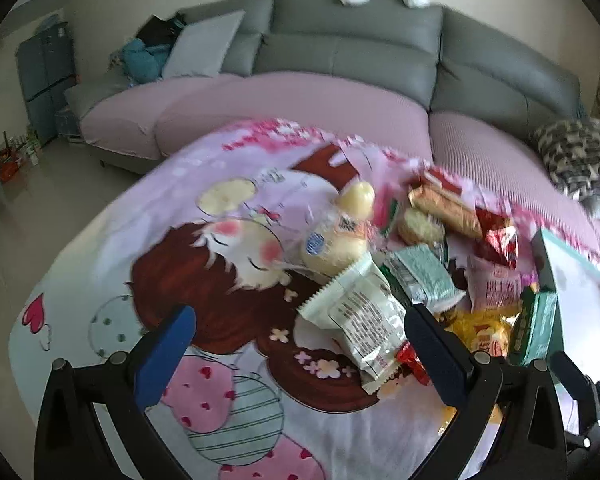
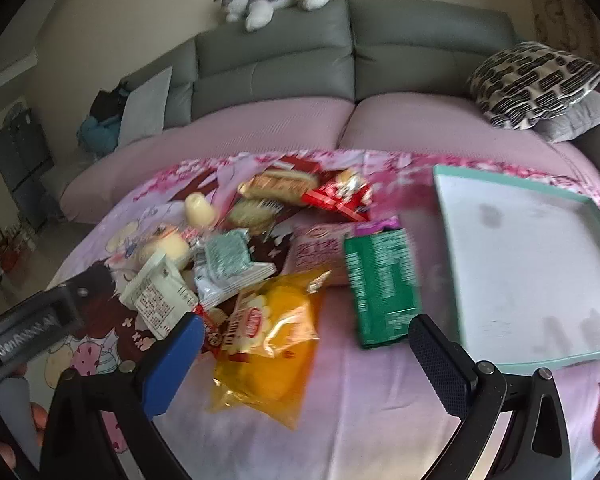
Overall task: Organize snacks
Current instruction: 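Grasp the white pastry packet with the left tool while the right tool grasps the yellow bread bag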
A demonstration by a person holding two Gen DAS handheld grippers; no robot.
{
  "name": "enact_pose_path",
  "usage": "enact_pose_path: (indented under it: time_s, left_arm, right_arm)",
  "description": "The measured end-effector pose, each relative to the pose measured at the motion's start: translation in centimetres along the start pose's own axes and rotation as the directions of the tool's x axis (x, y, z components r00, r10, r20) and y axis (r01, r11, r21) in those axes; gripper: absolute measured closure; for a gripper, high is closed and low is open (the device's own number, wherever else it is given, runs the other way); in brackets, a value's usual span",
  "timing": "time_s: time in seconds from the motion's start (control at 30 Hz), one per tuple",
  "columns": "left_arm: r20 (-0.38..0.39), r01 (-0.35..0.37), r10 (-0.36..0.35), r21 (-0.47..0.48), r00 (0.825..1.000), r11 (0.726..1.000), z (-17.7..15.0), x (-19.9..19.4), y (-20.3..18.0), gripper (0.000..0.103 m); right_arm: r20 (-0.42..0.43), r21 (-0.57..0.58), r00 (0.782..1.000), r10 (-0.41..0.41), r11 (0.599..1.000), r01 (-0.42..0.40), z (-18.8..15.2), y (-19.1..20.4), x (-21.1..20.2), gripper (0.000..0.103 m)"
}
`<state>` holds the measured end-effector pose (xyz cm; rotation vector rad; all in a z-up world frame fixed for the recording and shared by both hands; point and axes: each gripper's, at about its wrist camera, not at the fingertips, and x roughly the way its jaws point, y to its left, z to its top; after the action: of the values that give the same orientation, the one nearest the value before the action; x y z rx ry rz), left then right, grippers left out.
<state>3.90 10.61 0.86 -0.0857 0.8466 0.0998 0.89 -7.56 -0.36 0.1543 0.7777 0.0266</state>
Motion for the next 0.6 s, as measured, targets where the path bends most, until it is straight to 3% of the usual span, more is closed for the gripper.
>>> enact_pose_path:
  time_s: [0.17, 0.3, 0.6]
  left_arm:
    - [-0.095, -0.005, 0.006, 0.009, 0.995, 1.000, -0.1, 1.9, -0.9, 0.000]
    - [-0.144, 0.031, -0.030, 0.010, 0.989, 0.999, -0.7, 3.0, -1.5, 0.000]
    - [-0.195, 0.056, -0.070, -0.075, 0.978, 0.996, -0.2, 5.0, -1.8, 0.000]
  right_arm:
    - [-0.053, -0.010, 0.999, 0.000, 1.000, -0.001, -0.4, 0.8, 1.9, 0.000]
    - [-0.084, -0.016, 0.996, -0.014, 1.000, 0.013, -0.6, 1.0, 2.8, 0.000]
    - [-0.085, -0.031, 0.995, -0.051, 0.998, 0.048, -0.6, 1.5, 3.7, 0.000]
